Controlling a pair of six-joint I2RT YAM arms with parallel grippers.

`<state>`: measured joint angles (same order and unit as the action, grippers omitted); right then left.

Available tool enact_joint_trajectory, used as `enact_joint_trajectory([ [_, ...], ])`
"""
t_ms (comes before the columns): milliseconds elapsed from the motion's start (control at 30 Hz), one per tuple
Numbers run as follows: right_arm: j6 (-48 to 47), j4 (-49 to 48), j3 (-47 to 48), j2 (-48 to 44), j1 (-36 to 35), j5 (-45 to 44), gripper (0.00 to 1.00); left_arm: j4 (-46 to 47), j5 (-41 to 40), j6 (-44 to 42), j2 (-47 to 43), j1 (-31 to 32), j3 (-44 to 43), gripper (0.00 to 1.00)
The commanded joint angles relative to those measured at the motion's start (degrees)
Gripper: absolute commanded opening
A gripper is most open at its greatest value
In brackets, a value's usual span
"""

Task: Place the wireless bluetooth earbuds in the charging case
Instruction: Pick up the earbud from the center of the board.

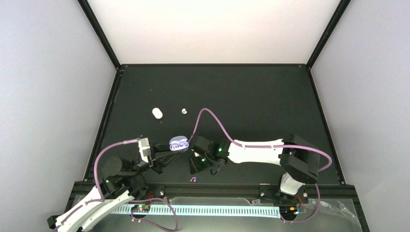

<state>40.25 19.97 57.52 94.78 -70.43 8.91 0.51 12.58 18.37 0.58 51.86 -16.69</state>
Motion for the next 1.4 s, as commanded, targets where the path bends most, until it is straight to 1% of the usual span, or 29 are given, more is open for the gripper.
enact_joint_trajectory([
  [0, 5.9, 3.2, 1.2, 2.1, -1.6, -2.3, 0.4, -1.8, -2.3, -0.7, -8.2, 0.4, -1.3, 0.02],
  [167, 10.4, 5.2, 2.9, 5.1, -3.6, -2.7, 0.4, -2.3, -4.1, -1.1, -8.6, 0.4, -1.4, 0.01],
  [267, 13.0, 7.0, 4.3, 6.5, -4.9, -4.6, 0.39, -3.0, -4.3, -1.1, -8.7, 0.4, -1.9, 0.01],
  [533, 17.9, 8.9, 4.2, 6.6, -6.2, -8.7, 0.33, -3.5, -4.4, -0.9, -8.7, 0.4, -1.9, 0.02],
  [700, 18.3, 9.1, 3.6, 6.9, -6.4, -9.3, 0.31, -3.8, -4.0, -0.8, -8.7, 0.4, -2.2, 0.02],
  [967, 17.6, 9.6, 5.8, 8.8, -6.4, -9.4, 0.3, -3.7, -3.8, -0.8, -8.7, 0.4, -2.1, 0.02],
  [1200, 16.4, 10.0, 7.0, 9.9, -6.5, -9.6, 0.26, -3.7, -3.9, -0.7, -8.6, 0.4, -2.0, 0.02],
  [1367, 15.7, 10.2, 7.8, 10.6, -6.5, -9.5, 0.21, -3.7, -4.0, -0.7, -8.7, 0.4, -2.0, 0.01],
])
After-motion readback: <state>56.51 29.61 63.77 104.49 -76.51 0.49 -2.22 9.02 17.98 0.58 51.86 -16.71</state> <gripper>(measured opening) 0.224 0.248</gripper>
